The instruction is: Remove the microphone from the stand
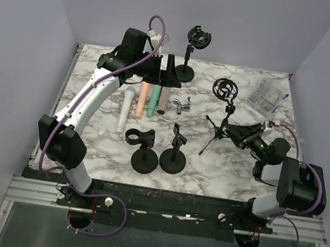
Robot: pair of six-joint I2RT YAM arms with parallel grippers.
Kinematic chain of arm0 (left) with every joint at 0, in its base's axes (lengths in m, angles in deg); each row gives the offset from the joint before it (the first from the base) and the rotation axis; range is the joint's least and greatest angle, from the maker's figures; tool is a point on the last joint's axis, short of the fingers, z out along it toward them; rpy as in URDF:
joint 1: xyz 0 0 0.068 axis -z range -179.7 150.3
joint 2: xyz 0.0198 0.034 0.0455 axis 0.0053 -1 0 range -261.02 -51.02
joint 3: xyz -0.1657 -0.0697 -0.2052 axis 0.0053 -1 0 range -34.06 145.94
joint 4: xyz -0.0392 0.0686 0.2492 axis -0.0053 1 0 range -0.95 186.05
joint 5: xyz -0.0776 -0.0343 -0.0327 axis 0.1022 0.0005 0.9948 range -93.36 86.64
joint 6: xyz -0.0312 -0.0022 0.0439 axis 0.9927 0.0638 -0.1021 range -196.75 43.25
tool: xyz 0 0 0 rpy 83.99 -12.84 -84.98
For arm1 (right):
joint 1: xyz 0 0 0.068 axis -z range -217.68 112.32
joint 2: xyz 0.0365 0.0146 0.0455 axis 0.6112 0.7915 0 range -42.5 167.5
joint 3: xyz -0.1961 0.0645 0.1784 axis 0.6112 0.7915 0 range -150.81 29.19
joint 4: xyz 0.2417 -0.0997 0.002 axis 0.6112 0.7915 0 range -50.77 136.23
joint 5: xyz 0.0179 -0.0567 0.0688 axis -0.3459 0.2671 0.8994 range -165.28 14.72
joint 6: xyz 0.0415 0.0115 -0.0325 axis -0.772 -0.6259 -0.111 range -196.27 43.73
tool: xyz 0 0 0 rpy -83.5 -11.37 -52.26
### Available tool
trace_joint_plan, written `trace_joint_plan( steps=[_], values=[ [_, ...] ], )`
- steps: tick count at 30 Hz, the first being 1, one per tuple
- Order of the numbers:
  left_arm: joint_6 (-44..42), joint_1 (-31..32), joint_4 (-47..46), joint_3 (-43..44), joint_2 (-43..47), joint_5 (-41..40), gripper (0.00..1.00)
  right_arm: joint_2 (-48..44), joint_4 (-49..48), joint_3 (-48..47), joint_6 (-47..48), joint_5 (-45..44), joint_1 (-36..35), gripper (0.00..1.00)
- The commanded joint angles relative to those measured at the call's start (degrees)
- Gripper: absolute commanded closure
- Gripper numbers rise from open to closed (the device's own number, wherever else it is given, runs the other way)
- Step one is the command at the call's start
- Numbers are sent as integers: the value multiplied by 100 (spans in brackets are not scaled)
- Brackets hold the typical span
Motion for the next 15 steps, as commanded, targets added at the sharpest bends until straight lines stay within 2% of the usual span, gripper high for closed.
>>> trace_joint_plan(
  steps=[1, 10, 15],
  values=[
    [-13, 37, -78, -19, -72, 139, 2, 322, -1073, -120, -405, 239, 38, 53],
    [4, 37, -75, -18, -132, 173, 2, 628, -1439, -150, -537, 291, 39, 53],
    [4, 37, -74, -19, -148, 180, 3, 744, -1648, -213, -706, 307, 32, 61]
  ],
)
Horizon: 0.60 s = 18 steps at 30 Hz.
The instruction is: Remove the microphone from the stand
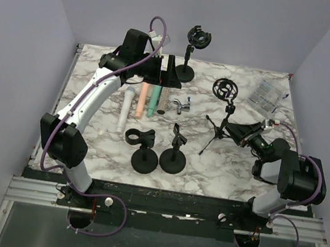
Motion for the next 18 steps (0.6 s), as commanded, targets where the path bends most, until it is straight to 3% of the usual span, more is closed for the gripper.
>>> trace_joint_plan(
  steps=[1, 8, 11, 14, 18],
  values=[
    [4, 34, -74, -19, -52, 180, 3, 120, -476, -140, -120, 169, 30, 62],
    [-5, 39, -74, -19, -60, 200, 3, -17, 177, -236, 392, 107, -44, 69],
    [-5, 34, -80, -19, -67, 200, 3, -271, 814, -276, 890, 22, -75, 81],
    [-1, 38, -78, -14, -63, 197, 3, -717, 2310, -451, 1903, -243, -130, 99],
    [4, 38, -83, -19, -32, 204, 3, -1864, 5233, -963, 3992, -1608, -534, 99]
  ],
)
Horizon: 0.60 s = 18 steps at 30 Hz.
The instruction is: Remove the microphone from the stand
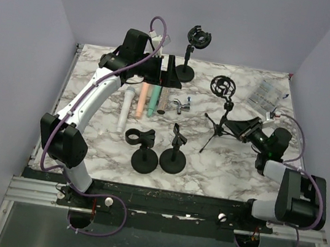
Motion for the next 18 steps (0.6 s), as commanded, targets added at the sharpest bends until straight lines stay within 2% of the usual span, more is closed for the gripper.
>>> trace_joint_plan(
  steps=[1, 3, 6, 10, 15, 18],
  values=[
    [4, 39, -100, -27, -32, 159, 2, -1160, 3385, -569, 2668, -1812, -513, 99],
    [8, 42, -95, -37, -32, 148, 3, -1666, 4112, -654, 3239, -2720, -876, 99],
    [33, 39, -113, -43, -22, 171, 3, -2118, 4632, -675, 3820, -3795, -1385, 99],
    [39, 38, -140, -68, 23, 182, 3, -2209, 4702, -502, 4067, -4427, -1684, 99],
    [39, 73, -188, -106, 70, 200, 2, -1796, 4720, -550, 3994, -4858, -2076, 99],
    [21, 106, -189, -115, 66, 171, 3, -1749, 4903, -679, 3964, -5531, -2486, 99]
  ],
)
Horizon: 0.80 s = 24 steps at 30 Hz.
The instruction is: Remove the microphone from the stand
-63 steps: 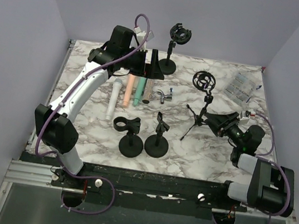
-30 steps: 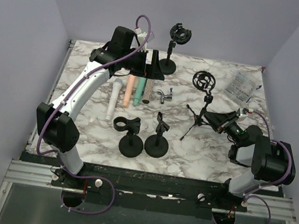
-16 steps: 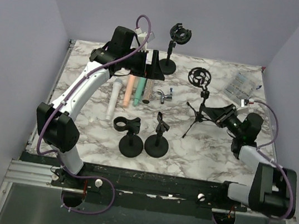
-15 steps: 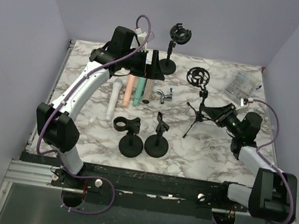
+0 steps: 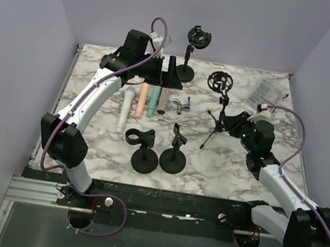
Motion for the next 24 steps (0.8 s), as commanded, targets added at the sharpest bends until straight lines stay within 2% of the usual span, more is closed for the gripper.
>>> trace_joint_plan(
  steps=[1, 12, 24],
  values=[
    [6, 97, -111, -73, 59, 136, 3, 346, 1234, 11, 407, -1476, -511, 99],
    [-26, 96, -77, -49, 24, 119, 3, 1045, 1572, -484, 535, -3290, -1791, 99],
    [17, 97, -112, -59, 2, 163, 3, 1798, 2318, -1190, 1101, -5831, -3040, 99]
  ],
)
